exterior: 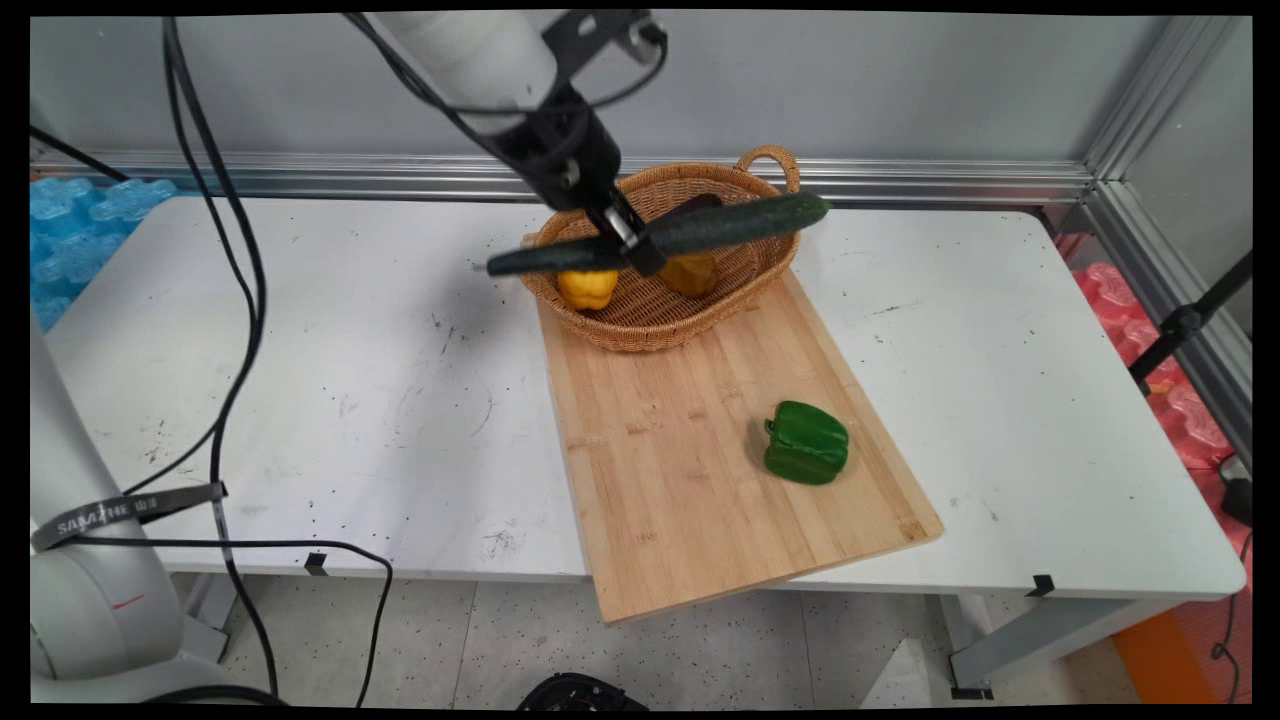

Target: Place the picked object on the cutting board

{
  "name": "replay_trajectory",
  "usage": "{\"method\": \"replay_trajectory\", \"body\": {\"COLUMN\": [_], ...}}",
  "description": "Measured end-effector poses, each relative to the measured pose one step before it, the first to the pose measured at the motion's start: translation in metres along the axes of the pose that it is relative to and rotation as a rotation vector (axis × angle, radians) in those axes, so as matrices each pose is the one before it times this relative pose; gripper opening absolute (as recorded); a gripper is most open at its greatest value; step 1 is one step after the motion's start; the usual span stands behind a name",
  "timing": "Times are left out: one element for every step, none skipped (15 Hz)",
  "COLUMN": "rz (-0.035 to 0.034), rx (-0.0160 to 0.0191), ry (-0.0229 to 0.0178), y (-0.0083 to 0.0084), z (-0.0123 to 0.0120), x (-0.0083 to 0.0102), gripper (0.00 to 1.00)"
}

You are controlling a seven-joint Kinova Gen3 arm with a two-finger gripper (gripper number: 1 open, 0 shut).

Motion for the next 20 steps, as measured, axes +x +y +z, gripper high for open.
{"method": "replay_trajectory", "body": {"rz": [-0.00429, -0.00481, -0.00344, -0.00359, -0.00311, -0.00345, -0.00300, -0.00462, -0.00439, -0.00263, -0.00444, -0.00416, -0.00281, -0.00177, -0.00241, -0.00301, -0.00399, -0.00411, -0.00364, -0.00306], "rx": [-0.00124, -0.00138, -0.00173, -0.00177, -0.00137, -0.00169, -0.00140, -0.00217, -0.00287, -0.00204, -0.00275, -0.00242, -0.00126, -0.00079, -0.00100, -0.00054, -0.00073, -0.00119, -0.00083, -0.00061], "ry": [-0.00084, -0.00167, -0.00167, -0.00325, -0.00390, -0.00441, -0.00520, -0.00571, -0.00568, -0.00367, -0.00451, -0.00429, -0.00299, -0.00211, -0.00309, -0.00320, -0.00401, -0.00315, -0.00239, -0.00210], "y": [0.00213, 0.00296, 0.00209, 0.00219, 0.00182, 0.00199, 0.00183, 0.00198, 0.00219, 0.00162, 0.00206, 0.00206, 0.00136, 0.00081, 0.00108, 0.00095, 0.00124, 0.00113, 0.00094, 0.00083], "z": [0.00415, 0.00668, 0.00581, 0.00724, 0.00745, 0.00828, 0.00850, 0.00845, 0.00864, 0.00593, 0.00815, 0.00923, 0.00684, 0.00446, 0.00653, 0.00636, 0.00801, 0.00662, 0.00529, 0.00490], "x": [-0.00191, -0.00294, -0.00219, -0.00291, -0.00314, -0.00332, -0.00322, -0.00339, -0.00304, -0.00192, -0.00232, -0.00203, -0.00122, -0.00071, -0.00105, -0.00107, -0.00132, -0.00105, -0.00088, -0.00083], "gripper": [0.00, 0.00, 0.00, 0.00, 0.00, 0.00, 0.00, 0.00, 0.00, 0.00, 0.00, 0.00, 0.00, 0.00, 0.00, 0.00, 0.00, 0.00, 0.00, 0.00]}}
